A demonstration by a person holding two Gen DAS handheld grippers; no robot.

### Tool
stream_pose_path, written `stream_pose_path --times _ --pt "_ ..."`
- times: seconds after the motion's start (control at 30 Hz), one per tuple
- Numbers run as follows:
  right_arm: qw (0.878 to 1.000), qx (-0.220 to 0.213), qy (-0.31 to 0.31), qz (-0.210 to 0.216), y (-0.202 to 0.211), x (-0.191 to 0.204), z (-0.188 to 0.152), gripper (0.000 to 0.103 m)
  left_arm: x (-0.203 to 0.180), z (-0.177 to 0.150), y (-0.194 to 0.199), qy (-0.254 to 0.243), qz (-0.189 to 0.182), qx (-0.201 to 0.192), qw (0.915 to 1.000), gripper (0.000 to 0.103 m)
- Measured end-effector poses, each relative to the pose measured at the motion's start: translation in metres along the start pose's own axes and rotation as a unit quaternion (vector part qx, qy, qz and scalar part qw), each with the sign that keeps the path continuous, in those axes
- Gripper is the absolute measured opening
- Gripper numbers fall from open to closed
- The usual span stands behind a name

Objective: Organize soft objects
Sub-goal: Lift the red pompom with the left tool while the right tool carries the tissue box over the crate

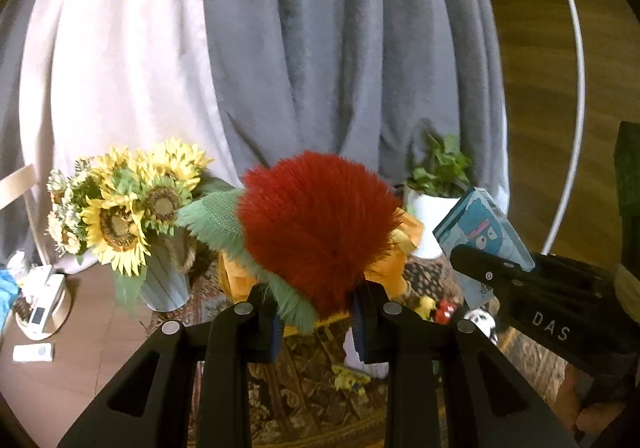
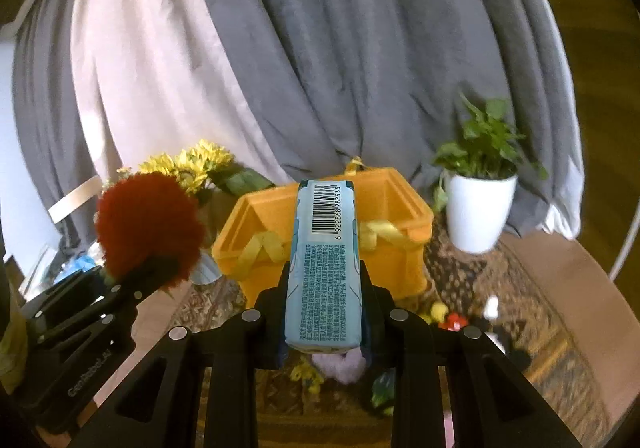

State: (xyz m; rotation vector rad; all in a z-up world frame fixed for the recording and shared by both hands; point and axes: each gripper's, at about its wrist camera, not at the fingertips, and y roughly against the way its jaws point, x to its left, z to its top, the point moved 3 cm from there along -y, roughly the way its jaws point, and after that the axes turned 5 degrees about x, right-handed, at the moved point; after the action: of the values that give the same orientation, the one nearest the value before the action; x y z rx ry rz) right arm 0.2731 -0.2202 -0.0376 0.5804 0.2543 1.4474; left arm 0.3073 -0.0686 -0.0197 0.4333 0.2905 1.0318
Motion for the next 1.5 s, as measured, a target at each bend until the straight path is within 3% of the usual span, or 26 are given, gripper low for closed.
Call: stream_pose_path --times 0.2,0.47,0.87,1.03,1.5 --pt "0.999 -0.007 0.019 0.040 -0.013 -0.018 0.023 0.028 -0.012 0.010 -0.007 0.018 0.046 -0.015 0.9987 0.027" --pt "0.996 -0.014 0.045 0.074 -0.032 -0.028 0.052 0.028 -0.017 0.029 -0.020 0.038 0.079 -0.019 0.9960 0.027" --pt "0.995 -0.011 0.062 0.083 -0.076 -0.036 0.093 0.028 -0.003 0.061 -0.071 0.059 0.084 -0.004 0.9947 0.027" --pt "0.994 0.023 0.052 0.096 -0.110 -0.042 0.104 0.028 0.004 0.068 -0.102 0.065 0.086 0.020 0.9939 0.027" --pt "0.988 0.129 0.037 0.081 -0.210 -0.060 0.104 0.028 0.020 0.064 -0.200 0.068 0.083 0.116 0.9875 0.027"
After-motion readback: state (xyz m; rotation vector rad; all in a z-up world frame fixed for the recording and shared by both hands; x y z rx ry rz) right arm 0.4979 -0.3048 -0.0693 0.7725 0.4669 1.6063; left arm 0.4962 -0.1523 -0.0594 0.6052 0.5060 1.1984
